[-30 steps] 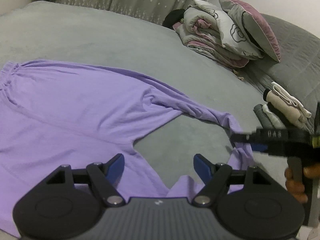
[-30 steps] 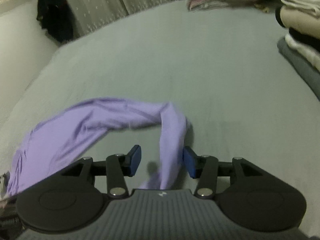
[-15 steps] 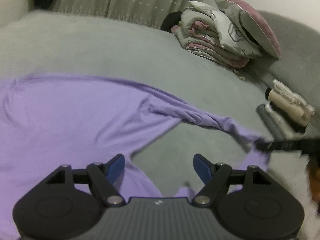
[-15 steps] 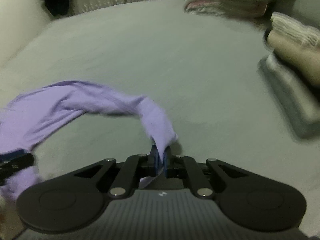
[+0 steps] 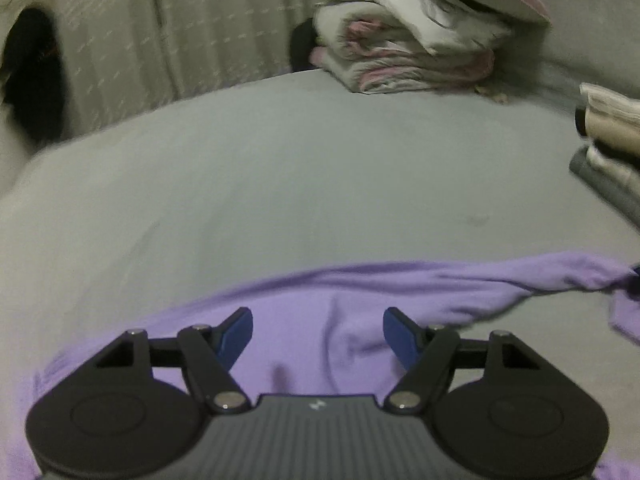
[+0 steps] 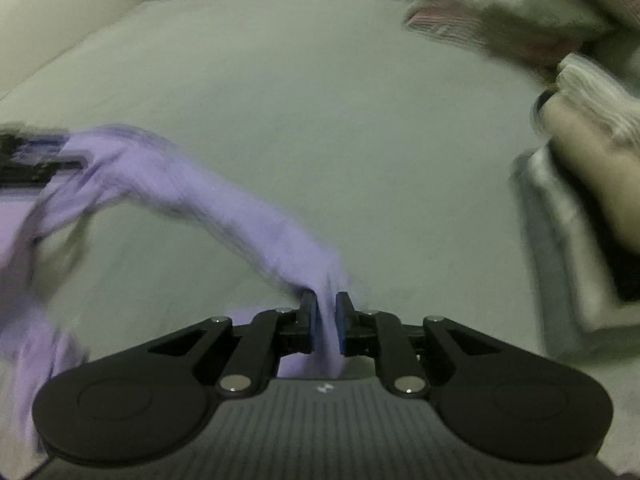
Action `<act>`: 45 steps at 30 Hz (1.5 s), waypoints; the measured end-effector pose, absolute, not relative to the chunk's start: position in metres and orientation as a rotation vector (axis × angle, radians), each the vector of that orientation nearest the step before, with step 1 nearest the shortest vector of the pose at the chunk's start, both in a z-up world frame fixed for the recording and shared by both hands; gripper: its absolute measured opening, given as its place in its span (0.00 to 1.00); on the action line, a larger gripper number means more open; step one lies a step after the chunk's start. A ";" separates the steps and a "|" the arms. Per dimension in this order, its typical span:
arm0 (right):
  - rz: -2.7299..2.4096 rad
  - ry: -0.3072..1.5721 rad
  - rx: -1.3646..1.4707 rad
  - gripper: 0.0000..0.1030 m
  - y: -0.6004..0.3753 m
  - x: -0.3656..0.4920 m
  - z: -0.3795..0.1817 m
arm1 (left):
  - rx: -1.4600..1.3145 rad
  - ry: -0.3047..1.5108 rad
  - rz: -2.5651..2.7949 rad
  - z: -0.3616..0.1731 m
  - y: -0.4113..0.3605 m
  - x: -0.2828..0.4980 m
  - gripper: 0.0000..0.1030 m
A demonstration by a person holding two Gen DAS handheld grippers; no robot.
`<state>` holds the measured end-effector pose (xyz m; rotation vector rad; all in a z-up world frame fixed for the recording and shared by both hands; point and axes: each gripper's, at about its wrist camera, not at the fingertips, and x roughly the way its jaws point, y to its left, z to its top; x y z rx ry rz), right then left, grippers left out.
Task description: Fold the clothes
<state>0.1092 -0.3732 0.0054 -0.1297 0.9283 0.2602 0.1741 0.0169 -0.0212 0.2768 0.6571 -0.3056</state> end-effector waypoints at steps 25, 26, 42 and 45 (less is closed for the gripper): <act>0.401 0.817 0.114 0.18 -0.417 0.097 0.009 | 0.378 0.746 -0.604 -0.040 -0.020 0.241 0.42; 0.407 0.814 0.110 0.17 -0.414 0.099 0.009 | 0.379 0.745 -0.604 -0.040 -0.020 0.242 0.42; 0.393 0.855 0.011 0.03 -0.391 0.128 -0.005 | 0.346 0.757 -0.596 -0.044 -0.029 0.237 0.00; 0.371 0.814 -0.011 0.02 -0.390 0.124 0.004 | 0.311 0.718 -0.566 -0.040 -0.026 0.233 0.00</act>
